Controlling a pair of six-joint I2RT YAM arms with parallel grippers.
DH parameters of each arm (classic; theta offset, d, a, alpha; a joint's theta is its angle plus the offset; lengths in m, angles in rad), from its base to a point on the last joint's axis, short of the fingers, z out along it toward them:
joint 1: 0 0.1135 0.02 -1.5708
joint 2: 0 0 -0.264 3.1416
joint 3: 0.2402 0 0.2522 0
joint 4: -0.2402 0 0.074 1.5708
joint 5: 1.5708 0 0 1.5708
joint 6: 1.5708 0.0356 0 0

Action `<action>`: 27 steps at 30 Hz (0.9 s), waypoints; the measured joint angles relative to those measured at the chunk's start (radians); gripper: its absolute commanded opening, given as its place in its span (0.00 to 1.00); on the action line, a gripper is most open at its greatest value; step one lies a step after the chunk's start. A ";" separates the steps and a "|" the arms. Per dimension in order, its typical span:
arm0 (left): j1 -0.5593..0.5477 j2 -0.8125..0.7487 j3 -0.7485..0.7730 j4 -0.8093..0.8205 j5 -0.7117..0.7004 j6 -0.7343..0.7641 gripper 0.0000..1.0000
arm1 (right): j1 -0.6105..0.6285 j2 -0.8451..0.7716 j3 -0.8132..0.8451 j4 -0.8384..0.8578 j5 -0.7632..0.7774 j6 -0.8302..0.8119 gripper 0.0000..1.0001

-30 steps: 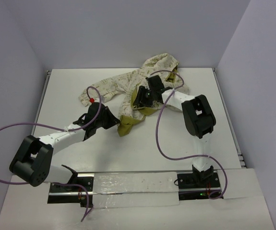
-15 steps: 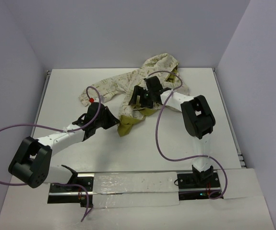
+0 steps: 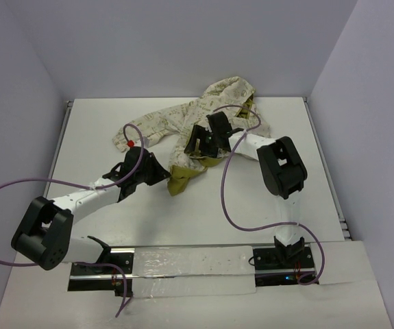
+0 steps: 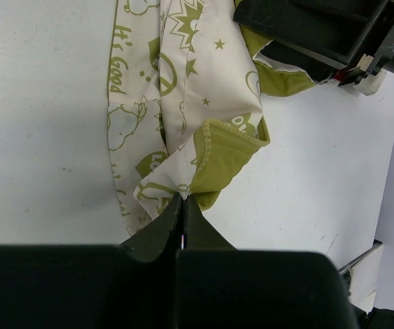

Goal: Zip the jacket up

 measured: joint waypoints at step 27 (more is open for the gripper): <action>-0.003 -0.019 0.008 -0.044 -0.002 -0.006 0.00 | 0.037 -0.258 -0.041 -0.145 0.295 -0.083 0.03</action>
